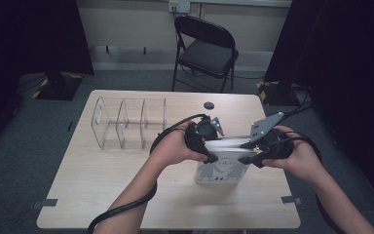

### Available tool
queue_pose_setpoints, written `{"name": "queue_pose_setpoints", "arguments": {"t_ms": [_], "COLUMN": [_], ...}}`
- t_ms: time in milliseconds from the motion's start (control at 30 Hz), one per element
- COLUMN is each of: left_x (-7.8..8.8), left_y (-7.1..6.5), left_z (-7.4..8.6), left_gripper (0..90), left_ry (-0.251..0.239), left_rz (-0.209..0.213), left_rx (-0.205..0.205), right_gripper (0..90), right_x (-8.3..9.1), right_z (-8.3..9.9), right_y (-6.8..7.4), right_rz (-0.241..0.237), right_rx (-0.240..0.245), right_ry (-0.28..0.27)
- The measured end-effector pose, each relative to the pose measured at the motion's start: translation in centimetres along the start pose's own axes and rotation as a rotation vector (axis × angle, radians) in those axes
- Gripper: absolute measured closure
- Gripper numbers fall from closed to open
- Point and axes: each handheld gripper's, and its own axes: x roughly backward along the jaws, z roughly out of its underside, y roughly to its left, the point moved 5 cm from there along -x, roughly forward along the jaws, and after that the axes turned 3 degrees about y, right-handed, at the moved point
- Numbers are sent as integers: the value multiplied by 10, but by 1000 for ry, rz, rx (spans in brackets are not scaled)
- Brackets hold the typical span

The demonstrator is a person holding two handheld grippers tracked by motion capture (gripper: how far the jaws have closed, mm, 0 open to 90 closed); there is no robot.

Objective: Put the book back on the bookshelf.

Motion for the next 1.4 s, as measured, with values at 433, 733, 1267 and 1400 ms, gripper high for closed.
{"name": "queue_pose_setpoints", "arguments": {"t_ms": [433, 733, 1267, 1400], "left_x": [0, 2, 23, 30], "left_y": [-11, -15, -10, -8], "left_z": [-6, -5, 28, 40], "left_gripper": [486, 508, 527, 527], "left_ry": [57, 74, 132, 137], "left_rz": [8, 13, 18, 10], "left_rx": [-51, -38, 47, 77], "right_gripper": [400, 385, 237, 232], "right_x": [4, 11, 15, -3], "right_z": [11, 15, 29, 30], "right_y": [8, 8, -1, 3], "right_rz": [-50, -60, -17, -34], "right_rx": [7, -2, -98, -112], "right_ry": [-67, -84, -64, -61]}}
